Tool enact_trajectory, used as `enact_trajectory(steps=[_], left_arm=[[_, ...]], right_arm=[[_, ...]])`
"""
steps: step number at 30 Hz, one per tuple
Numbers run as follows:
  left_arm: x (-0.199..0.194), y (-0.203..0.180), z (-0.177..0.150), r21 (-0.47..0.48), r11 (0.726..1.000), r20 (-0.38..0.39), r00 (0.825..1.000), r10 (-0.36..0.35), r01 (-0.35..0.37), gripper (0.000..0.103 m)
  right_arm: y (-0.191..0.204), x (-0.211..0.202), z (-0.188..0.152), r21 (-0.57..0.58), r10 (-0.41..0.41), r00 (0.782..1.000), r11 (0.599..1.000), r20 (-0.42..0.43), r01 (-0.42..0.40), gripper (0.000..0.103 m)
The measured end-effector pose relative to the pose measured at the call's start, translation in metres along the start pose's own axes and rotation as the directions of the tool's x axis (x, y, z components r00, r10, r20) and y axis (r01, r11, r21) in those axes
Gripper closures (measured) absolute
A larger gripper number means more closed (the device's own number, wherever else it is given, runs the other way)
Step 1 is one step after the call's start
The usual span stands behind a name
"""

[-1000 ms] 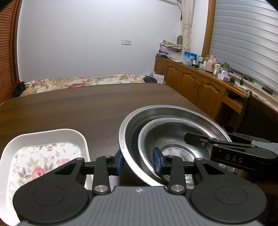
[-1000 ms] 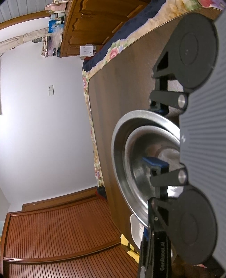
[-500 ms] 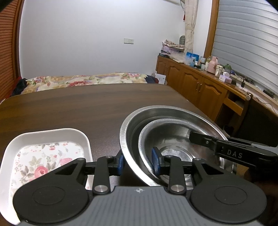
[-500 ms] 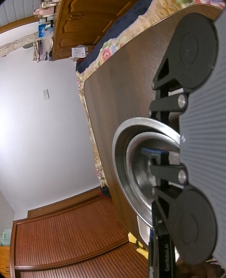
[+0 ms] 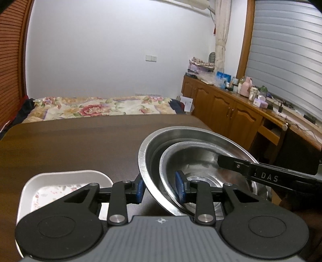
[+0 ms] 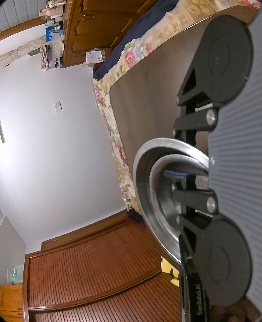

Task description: Organize plates and bowls

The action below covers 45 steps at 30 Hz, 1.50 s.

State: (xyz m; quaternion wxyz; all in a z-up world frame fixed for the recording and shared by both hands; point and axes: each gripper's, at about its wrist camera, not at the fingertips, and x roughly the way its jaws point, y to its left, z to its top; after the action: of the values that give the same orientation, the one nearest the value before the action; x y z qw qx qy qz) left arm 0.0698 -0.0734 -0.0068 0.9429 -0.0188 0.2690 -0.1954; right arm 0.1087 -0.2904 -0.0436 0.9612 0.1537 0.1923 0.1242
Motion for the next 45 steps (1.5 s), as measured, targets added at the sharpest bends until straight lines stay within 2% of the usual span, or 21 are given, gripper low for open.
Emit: enact_trajectory(steps=[9, 25, 36, 45], left_arm=[[-0.026, 0.016, 0.012, -0.012, 0.999, 0.024, 0.999, 0.032, -0.032, 0.069], [-0.062, 0.068, 0.005, -0.082, 0.988, 0.016, 0.991, 0.133, -0.131, 0.069], [-0.066, 0.097, -0.007, -0.133, 0.977, -0.009, 0.986, 0.168, -0.168, 0.069], [-0.066, 0.107, -0.019, -0.135, 0.975, -0.034, 0.984, 0.176, -0.179, 0.069]], right_arm=[[0.023, 0.003, 0.013, -0.031, 0.045, 0.999, 0.999, -0.005, -0.045, 0.080], [0.069, 0.021, 0.005, -0.075, 0.153, 0.981, 0.984, -0.116, -0.162, 0.080], [0.092, 0.035, -0.004, -0.098, 0.178, 0.968, 0.975, -0.177, -0.197, 0.080], [0.100, 0.042, -0.012, -0.121, 0.168, 0.962, 0.973, -0.213, -0.197, 0.080]])
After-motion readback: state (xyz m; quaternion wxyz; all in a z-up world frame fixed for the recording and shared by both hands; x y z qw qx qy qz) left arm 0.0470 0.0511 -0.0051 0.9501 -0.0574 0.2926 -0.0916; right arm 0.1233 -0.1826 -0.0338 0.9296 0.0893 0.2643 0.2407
